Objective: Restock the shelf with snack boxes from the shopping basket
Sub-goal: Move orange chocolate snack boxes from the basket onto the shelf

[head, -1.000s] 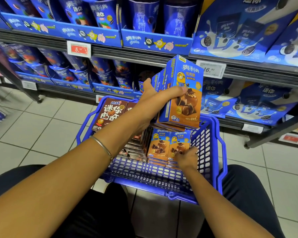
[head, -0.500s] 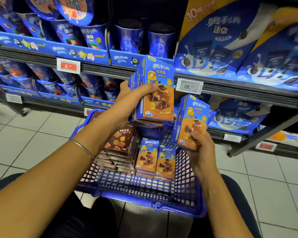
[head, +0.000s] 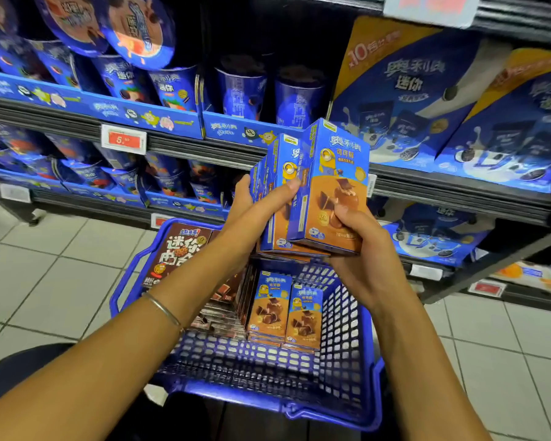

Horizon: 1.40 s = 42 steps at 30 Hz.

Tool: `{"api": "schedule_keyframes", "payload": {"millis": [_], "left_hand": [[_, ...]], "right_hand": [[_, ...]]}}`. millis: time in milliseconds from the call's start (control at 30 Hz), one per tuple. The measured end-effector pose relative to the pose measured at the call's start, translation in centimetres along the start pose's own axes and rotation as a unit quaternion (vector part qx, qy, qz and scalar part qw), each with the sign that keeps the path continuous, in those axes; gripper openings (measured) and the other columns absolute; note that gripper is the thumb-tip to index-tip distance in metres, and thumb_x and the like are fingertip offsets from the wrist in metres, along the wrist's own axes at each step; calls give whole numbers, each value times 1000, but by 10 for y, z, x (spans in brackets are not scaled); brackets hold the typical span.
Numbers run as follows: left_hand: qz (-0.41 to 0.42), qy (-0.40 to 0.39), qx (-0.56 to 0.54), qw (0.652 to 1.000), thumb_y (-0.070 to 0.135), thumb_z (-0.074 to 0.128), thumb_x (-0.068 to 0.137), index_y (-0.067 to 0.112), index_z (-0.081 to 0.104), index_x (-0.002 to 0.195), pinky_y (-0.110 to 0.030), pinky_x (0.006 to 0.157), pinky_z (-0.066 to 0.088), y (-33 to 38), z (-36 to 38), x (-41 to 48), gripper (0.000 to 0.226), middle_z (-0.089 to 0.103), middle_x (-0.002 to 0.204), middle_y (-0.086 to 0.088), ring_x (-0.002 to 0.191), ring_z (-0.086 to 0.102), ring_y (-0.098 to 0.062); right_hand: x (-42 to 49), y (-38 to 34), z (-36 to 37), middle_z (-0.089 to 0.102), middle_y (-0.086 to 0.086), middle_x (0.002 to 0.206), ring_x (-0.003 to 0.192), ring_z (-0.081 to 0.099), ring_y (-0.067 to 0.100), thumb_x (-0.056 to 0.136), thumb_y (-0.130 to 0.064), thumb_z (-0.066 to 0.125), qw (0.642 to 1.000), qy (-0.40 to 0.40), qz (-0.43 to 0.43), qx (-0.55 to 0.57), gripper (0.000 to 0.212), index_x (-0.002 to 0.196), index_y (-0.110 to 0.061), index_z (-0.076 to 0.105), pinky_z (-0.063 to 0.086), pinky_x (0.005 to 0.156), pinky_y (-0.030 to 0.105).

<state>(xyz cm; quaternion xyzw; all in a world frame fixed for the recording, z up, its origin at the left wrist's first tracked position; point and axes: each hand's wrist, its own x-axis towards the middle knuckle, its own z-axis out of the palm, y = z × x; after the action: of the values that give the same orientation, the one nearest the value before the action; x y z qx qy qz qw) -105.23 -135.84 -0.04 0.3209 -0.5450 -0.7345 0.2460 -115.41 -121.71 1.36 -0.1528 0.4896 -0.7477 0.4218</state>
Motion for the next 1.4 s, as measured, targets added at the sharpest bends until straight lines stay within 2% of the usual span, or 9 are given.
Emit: {"api": "schedule_keyframes", "payload": {"millis": [200, 333, 433, 533, 667, 767, 867, 1133, 1400], "left_hand": [[-23, -8, -24, 999, 53, 81, 81, 27, 50, 147, -36, 89, 64, -7, -9, 11, 78, 76, 127, 6, 112, 76, -18], [-86, 29, -42, 995, 70, 88, 59, 29, 35, 161, -48, 112, 51, -4, -17, 3, 121, 64, 148, 3, 132, 65, -20], [-119, 29, -55, 991, 77, 90, 54, 31, 35, 161, -56, 117, 45, 12, -21, -18, 129, 60, 152, 1, 136, 61, -24], [-133, 30, -55, 989, 76, 90, 58, 35, 43, 154, -56, 117, 45, 51, -22, -46, 114, 63, 148, 4, 135, 62, -23], [-149, 55, -66, 985, 78, 93, 48, 35, 30, 163, -60, 123, 33, 140, -13, -88, 137, 43, 166, -3, 151, 43, -31], [-133, 60, -63, 987, 75, 94, 48, 33, 44, 153, -58, 121, 39, 212, 1, -120, 124, 60, 152, 8, 141, 56, -22], [-96, 40, -64, 993, 63, 93, 64, 43, 58, 138, -58, 120, 41, 296, 26, -150, 84, 67, 143, 5, 136, 61, -24], [51, 25, -45, 997, 37, 74, 77, 13, 32, 162, -66, 117, 39, 483, 88, -205, 98, 53, 155, -21, 142, 51, -44], [182, -6, -47, 982, 62, 91, 68, 9, 30, 161, -54, 109, 49, 612, 134, -198, 123, 55, 155, -16, 134, 59, -35]], "right_hand": [[15, -2, 10, 62, 24, 134, 123, 58, 46, 91, -14, 57, 998, 31, 46, 1, 50, 140, -4, 51, 46, 105, 60], [9, -12, 33, 64, 21, 117, 106, 63, 36, 87, -12, 59, 994, 49, 92, -26, 43, 130, -6, 56, 54, 91, 48], [-6, -29, 53, 61, 28, 132, 114, 62, 40, 88, -6, 60, 989, 69, 127, -20, 54, 140, 0, 49, 50, 101, 53], [-27, -66, 81, 59, 29, 135, 116, 62, 41, 89, -3, 56, 984, 72, 160, -41, 55, 143, 0, 46, 48, 104, 57], [-63, -146, 125, 64, 24, 125, 109, 65, 38, 78, -7, 63, 979, 50, 193, -48, 65, 142, 0, 47, 50, 99, 57], [-88, -213, 158, 65, 22, 116, 103, 63, 37, 76, -1, 66, 978, 25, 195, -65, 66, 140, 3, 47, 51, 96, 54], [-115, -286, 189, 66, 17, 116, 103, 64, 34, 76, -7, 63, 983, 1, 174, -65, 64, 138, -1, 50, 54, 90, 49], [-177, -463, 258, 74, 2, 103, 89, 71, 21, 76, -16, 73, 988, -74, 39, -126, 48, 121, -23, 61, 56, 72, 31], [-195, -583, 304, 73, -6, 86, 74, 68, 8, 69, -33, 76, 977, -111, -112, -144, 54, 118, -18, 58, 52, 65, 20]]}}
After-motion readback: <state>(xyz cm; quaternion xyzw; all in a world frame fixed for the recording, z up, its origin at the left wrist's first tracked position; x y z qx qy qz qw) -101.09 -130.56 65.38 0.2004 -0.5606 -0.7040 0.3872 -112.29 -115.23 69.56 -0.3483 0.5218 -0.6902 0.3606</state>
